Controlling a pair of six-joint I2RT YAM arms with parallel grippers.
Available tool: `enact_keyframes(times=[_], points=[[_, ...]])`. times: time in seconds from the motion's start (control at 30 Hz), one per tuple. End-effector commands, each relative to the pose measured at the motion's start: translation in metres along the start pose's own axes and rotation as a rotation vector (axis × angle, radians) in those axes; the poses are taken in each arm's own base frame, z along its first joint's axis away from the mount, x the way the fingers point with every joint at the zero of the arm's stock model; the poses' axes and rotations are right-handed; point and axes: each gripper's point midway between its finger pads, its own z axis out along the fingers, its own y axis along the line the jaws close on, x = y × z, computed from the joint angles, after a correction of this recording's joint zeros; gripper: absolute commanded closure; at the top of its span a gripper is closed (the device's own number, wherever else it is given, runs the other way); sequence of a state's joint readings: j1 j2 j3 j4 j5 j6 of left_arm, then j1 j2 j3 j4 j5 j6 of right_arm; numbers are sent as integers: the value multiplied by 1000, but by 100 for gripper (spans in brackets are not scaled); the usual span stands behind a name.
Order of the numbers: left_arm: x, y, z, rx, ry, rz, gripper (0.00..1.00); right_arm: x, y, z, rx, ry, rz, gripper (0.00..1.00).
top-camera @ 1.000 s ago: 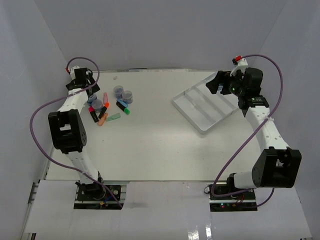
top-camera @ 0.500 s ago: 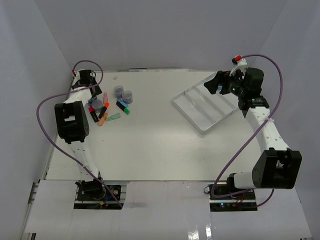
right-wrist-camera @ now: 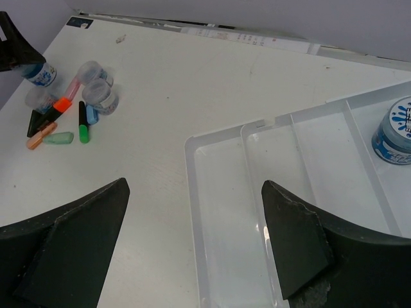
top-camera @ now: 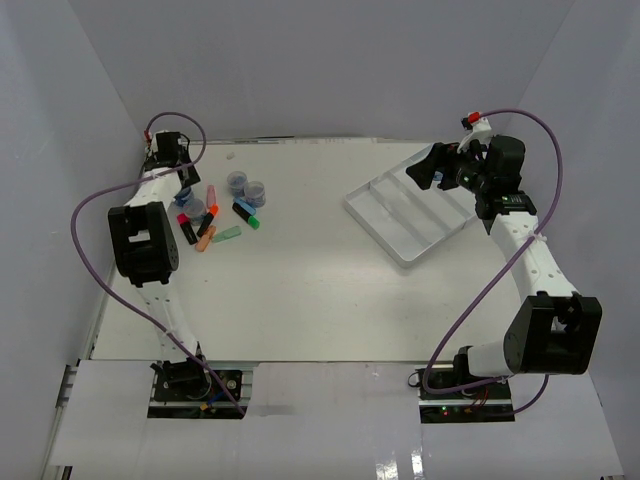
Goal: Sort the stationery into containers
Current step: Pick up the stationery from the center of the board, then place the stationery at the center of the board.
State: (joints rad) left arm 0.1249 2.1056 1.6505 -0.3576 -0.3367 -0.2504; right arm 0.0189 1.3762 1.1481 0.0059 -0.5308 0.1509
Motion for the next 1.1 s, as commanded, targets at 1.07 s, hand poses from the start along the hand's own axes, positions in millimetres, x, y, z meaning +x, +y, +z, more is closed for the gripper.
enact_keyframes(times=[1.07], points=[[207,-334,-289,823,-37,536,42,30,49,-46,118,-62,-205,10]])
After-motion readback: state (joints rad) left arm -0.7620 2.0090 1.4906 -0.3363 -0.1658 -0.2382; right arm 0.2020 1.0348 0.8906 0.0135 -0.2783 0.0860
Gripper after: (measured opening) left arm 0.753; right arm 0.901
